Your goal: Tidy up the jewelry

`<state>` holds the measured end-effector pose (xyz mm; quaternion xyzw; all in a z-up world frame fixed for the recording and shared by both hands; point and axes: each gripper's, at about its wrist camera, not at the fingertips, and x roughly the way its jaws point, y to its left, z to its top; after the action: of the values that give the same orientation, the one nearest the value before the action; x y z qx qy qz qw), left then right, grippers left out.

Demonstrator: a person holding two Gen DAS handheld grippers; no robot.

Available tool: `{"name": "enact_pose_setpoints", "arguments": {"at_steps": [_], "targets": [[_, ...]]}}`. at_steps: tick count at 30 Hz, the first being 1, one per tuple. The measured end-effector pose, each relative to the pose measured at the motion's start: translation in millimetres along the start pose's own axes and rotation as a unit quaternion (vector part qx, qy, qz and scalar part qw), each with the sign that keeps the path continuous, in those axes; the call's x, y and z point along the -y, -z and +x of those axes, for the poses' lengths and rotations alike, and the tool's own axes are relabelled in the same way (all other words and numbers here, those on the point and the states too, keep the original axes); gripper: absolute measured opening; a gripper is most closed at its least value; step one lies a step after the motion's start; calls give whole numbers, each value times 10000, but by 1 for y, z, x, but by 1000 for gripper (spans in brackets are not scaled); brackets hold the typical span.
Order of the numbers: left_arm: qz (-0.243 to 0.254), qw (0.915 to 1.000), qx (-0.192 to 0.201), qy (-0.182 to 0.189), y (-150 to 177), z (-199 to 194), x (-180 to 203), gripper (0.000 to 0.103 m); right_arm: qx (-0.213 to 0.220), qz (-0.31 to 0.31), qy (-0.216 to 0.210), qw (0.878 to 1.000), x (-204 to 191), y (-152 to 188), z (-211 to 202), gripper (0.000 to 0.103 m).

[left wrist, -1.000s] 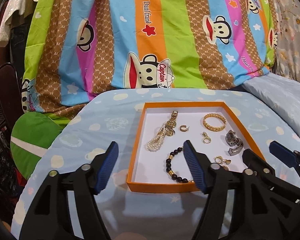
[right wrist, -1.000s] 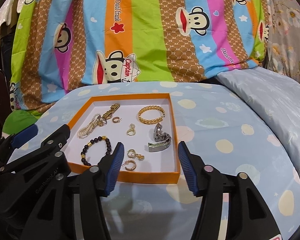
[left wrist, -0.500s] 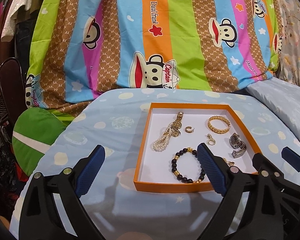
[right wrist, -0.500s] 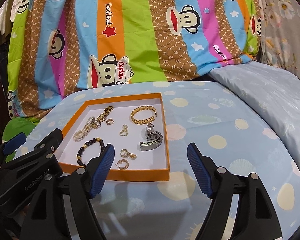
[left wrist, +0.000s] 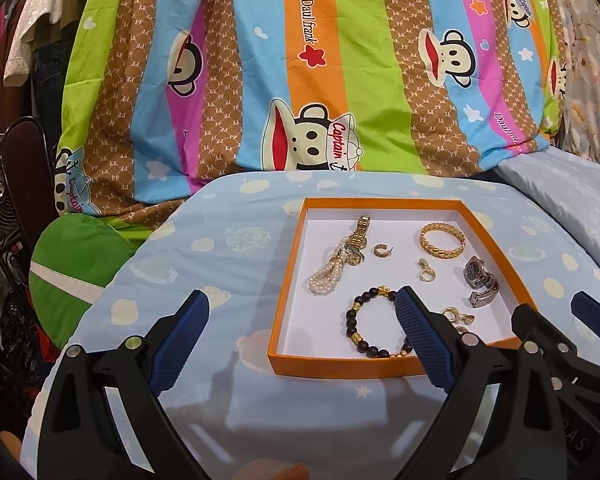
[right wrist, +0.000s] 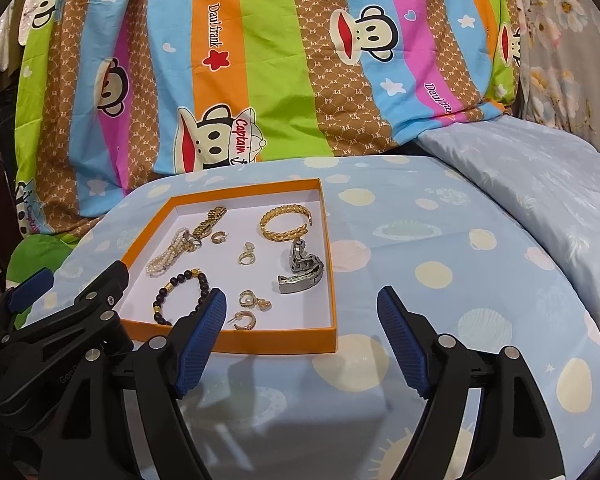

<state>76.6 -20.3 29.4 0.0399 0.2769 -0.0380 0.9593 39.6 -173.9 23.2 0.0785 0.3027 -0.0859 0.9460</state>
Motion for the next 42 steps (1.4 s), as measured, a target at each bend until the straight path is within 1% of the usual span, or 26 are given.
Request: {"name": "enact_pose_setpoints", "arguments": {"at_steps": [16, 24, 42], "targets": [[-6, 10000, 26, -62, 0, 0, -1, 92, 27, -42, 5, 10000, -1, 0, -1, 77], [-14, 9999, 46, -153, 1, -1, -3, 93, 24, -40, 1, 10000, -1, 0, -1, 77], [-37, 9999, 22, -157, 2, -2, -4, 93, 20, -48, 3, 10000, -2, 0, -1, 78]]}}
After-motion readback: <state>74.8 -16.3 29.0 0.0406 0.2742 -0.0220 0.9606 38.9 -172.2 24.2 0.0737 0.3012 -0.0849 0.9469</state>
